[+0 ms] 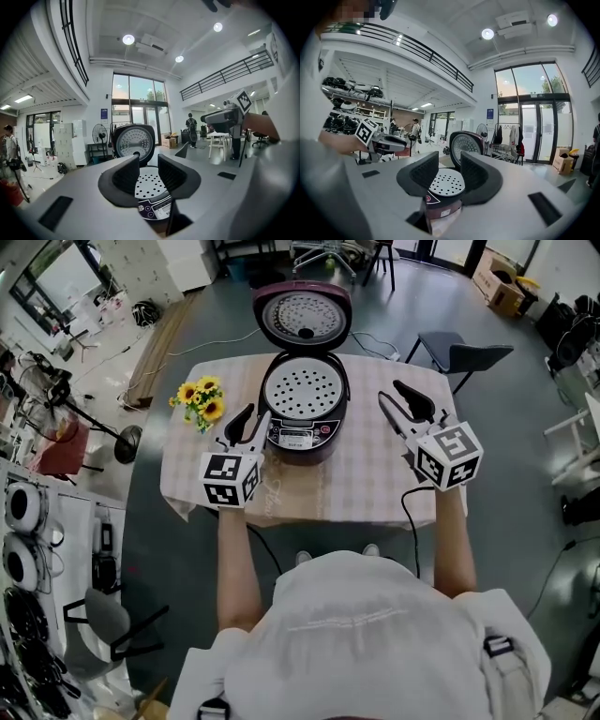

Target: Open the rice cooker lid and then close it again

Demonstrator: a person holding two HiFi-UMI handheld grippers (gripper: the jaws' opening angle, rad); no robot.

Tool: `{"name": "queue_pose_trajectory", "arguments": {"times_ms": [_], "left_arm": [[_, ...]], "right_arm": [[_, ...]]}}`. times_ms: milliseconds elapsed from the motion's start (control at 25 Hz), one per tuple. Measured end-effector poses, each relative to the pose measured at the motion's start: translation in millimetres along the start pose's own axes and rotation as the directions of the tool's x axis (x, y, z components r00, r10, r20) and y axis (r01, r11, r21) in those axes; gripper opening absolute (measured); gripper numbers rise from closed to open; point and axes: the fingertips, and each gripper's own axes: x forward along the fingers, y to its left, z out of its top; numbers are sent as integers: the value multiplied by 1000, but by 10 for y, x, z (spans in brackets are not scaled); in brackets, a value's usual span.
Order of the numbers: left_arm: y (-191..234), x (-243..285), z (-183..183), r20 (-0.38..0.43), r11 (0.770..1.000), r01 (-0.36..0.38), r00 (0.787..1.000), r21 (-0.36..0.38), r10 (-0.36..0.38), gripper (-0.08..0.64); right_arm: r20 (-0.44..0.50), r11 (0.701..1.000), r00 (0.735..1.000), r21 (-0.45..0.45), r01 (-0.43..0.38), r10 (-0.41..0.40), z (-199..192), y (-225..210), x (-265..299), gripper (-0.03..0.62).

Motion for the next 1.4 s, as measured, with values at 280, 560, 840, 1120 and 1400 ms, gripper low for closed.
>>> {"name": "queue_pose_trajectory", "arguments": {"times_ms": [280, 560, 840, 1120, 1400], "left_arm": [[213, -76, 31, 5, 999, 42, 999, 19, -43, 138], [444, -107, -26, -5, 993, 111, 994, 35, -111, 137], [545, 111, 11, -15, 984, 165, 986, 68, -165, 137], [589, 554, 125, -47, 973, 189, 982, 131, -184, 137], [758, 1109, 310, -102, 946, 188, 981, 264, -166, 137]], "right_arm": [[-11, 998, 998, 16, 61, -61, 7, 114, 95, 163], [-31, 993, 992, 15, 121, -120, -1, 369, 134, 163], [-89, 982, 979, 14, 186, -184, -130, 332, 36, 163], [-90, 982, 978, 17, 190, -188, -209, 23, 321, 164], [-81, 986, 986, 68, 150, -144, -360, -371, 847, 164]]}}
